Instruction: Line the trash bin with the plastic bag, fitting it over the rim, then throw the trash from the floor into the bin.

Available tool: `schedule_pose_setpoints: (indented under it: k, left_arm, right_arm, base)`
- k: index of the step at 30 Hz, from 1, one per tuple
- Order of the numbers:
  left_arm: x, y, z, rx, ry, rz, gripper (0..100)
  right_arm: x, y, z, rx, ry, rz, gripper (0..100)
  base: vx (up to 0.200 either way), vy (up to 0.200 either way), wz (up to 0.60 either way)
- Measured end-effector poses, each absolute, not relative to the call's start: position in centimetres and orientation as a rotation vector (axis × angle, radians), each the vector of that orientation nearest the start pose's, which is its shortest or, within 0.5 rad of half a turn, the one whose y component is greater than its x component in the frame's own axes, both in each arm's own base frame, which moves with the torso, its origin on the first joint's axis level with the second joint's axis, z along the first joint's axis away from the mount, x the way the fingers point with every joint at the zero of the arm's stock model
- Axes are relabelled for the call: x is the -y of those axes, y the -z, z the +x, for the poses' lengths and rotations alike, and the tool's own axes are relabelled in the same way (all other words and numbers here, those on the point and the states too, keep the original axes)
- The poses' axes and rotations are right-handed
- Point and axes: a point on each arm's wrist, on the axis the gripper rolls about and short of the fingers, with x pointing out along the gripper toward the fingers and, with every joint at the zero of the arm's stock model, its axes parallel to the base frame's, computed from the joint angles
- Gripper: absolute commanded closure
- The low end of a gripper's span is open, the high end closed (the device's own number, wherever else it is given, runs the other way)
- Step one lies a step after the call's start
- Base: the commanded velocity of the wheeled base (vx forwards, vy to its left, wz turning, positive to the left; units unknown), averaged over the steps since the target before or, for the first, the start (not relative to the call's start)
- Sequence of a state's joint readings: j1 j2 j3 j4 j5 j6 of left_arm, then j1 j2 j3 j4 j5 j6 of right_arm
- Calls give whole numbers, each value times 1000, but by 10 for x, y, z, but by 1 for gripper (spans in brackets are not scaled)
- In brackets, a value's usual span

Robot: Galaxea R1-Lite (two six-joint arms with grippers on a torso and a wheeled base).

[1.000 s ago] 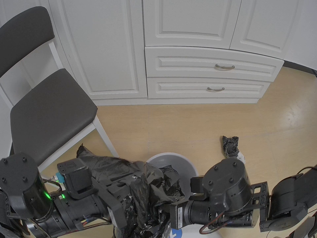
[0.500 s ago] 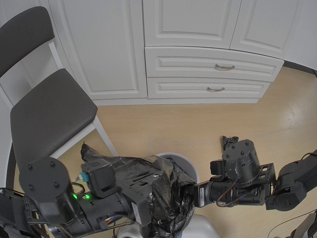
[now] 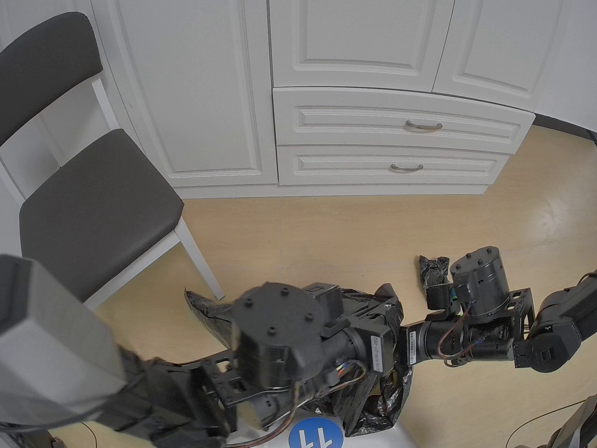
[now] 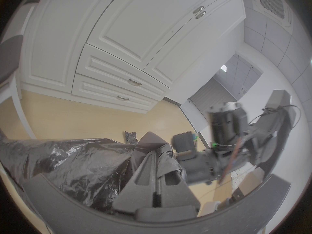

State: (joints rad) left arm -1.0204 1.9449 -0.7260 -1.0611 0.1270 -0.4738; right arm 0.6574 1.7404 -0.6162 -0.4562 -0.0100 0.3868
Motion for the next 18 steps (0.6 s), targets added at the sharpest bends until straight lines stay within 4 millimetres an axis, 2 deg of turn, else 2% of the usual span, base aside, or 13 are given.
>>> schedule_pose_setpoints:
  k: [3, 6, 10, 18]
  left_arm:
    - [305, -109, 202, -333, 831, -369, 100]
    - [309, -95, 223, -328, 802, -381, 100]
    - [300, -86, 241, -321, 758, -391, 100]
    - [262, -92, 247, -332, 722, -400, 100]
  right_arm:
    - [-158, -112, 215, -732, -504, 129, 100]
    - [-148, -118, 211, -710, -526, 115, 100]
    - [-141, -123, 206, -686, -534, 109, 100]
    - [-143, -122, 204, -678, -551, 107, 100]
  base:
    - [0, 0, 0]
    - [0, 0, 0]
    - [0, 0, 0]
    - [0, 0, 0]
